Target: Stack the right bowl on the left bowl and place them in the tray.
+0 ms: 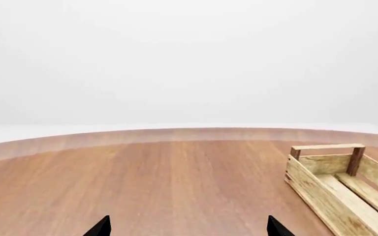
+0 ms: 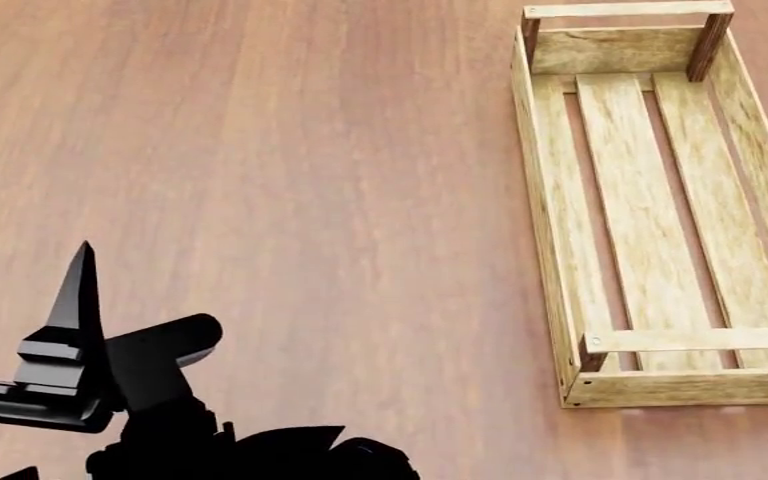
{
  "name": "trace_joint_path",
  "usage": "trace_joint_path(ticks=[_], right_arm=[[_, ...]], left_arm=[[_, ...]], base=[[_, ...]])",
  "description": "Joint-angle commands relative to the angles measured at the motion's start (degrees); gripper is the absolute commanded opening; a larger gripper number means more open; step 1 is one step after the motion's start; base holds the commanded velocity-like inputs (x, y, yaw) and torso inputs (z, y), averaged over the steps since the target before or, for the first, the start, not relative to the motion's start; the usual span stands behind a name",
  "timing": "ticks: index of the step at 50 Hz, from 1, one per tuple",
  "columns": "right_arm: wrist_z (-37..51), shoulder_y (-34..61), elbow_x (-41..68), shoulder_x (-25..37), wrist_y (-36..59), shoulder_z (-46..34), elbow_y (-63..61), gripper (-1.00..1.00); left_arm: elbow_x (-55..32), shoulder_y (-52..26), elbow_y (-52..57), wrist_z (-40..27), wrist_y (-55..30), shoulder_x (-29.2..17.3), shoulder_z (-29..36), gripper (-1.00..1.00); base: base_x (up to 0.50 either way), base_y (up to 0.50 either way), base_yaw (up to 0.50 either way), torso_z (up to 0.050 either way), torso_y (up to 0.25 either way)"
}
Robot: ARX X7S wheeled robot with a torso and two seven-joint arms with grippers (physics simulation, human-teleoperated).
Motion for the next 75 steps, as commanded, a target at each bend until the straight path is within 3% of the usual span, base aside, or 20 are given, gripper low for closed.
trace_joint_path(ticks=[1,17,35,36,65,75], right_arm=[[-0.29,-0.27,0.58,0.00,2.50,-0.11,1.07,1.00],[0.12,-1.17,1.76,0.00,11.65,-0.19,2.65,1.00],[-0.78,-1.77,1.52,0.00,12.81,-0.11,3.47,1.00],[-0.70,-1.76,1.50,0.00,12.71,-0.11,3.51,-1.00],[-0.33,-1.63,0.44,0.00,9.40,-0.05,4.14,-1.00],[-0.26,-0.69,0.88,0.00,8.64,-0.07,4.79,-1.00]], left_arm=[[-0.38,-0.12,0.12,-0.21,0.14,-0.06,0.10,1.00],[-0.63,0.10,0.35,-0.62,0.77,-0.26,-0.19,1.00],[-0.67,0.79,0.12,-0.86,1.74,-0.53,-0.45,1.00],[-0.66,0.80,0.07,-0.87,1.77,-0.55,-0.41,1.00],[-2.98,0.78,-0.25,-1.13,1.82,-0.71,-1.23,1.00],[-2.92,0.72,-0.26,-1.51,1.96,-0.69,-0.97,1.00]], base=[[0.00,0.00,0.00,0.000,0.000],[0.00,0.00,0.00,0.000,0.000],[0.00,0.00,0.00,0.000,0.000],[0.00,0.00,0.00,0.000,0.000],[0.00,0.00,0.00,0.000,0.000],[0.00,0.00,0.00,0.000,0.240]])
